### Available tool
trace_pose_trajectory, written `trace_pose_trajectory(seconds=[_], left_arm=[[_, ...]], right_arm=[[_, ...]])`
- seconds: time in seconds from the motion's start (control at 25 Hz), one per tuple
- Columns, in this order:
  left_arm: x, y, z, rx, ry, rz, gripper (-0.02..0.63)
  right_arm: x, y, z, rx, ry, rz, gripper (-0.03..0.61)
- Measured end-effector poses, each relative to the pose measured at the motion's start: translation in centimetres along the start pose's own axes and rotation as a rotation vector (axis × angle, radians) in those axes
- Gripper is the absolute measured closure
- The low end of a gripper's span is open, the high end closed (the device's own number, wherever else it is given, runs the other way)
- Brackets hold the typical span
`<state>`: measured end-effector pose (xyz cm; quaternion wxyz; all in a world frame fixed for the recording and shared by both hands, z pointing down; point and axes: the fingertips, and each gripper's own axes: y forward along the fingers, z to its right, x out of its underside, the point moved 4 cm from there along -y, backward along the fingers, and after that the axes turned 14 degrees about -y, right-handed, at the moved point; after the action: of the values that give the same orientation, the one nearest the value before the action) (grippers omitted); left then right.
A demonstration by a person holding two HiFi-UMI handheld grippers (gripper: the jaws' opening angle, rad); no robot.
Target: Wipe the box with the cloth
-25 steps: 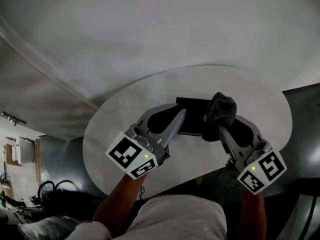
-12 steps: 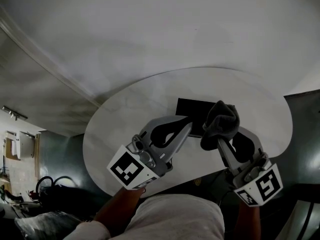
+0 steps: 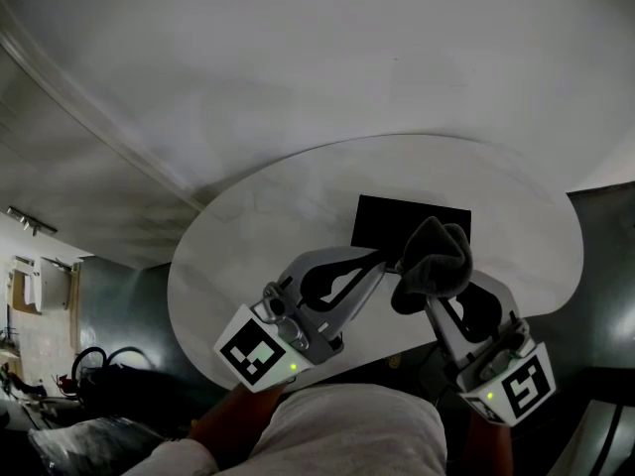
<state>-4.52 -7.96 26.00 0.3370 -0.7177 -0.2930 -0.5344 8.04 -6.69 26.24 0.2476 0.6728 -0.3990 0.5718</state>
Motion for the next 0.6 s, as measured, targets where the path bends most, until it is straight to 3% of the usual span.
trace_pose_trajectory(seconds=[0.6], left_arm=[[0.35, -0.44, 0.26, 0.018, -0.013, -0.011, 0.598]], right_arm=[[0.28, -0.73, -1.21, -0.002, -0.027, -0.021, 0.489]])
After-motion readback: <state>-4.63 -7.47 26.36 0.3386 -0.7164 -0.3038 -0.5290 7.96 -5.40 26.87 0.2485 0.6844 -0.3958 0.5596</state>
